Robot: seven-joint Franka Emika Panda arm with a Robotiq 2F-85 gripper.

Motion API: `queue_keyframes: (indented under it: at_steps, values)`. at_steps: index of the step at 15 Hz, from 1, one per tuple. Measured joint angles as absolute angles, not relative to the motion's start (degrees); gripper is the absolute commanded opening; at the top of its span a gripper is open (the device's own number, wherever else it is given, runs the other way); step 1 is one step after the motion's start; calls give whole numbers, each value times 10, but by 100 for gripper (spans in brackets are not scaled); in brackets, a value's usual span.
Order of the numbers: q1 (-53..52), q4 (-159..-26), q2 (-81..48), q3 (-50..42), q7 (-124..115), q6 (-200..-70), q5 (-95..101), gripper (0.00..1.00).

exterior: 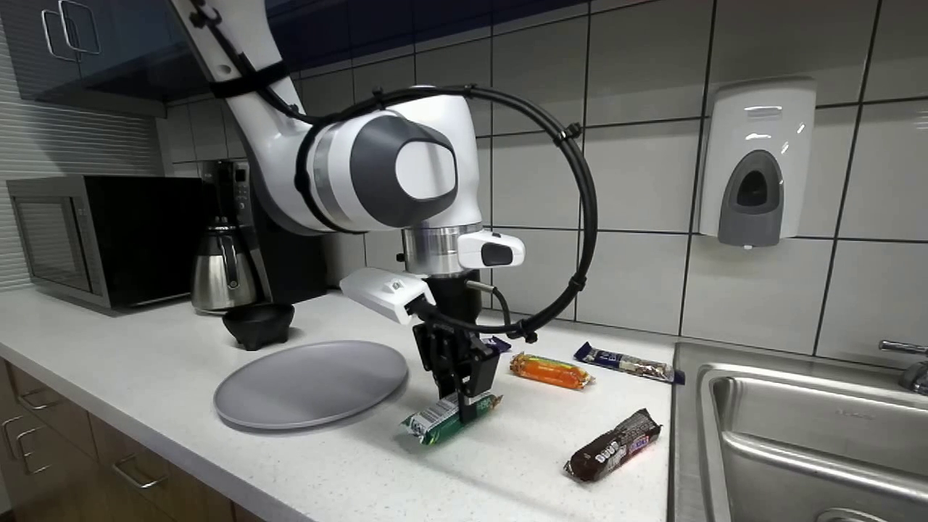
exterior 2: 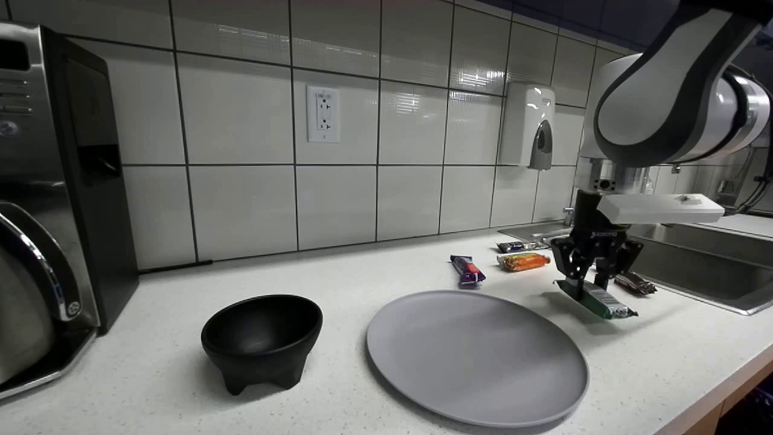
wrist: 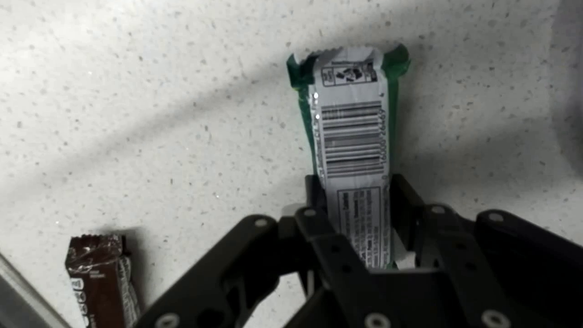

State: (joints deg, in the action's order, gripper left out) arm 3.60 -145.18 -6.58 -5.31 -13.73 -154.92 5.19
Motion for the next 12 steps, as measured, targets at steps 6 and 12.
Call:
queue_keyframes:
  at_steps: [6,12]
  values:
    - [11,-1452,-29,-50,-148,-1542,74,14]
    - [-19,-1452,-15,-19,-176,-1526,84,14]
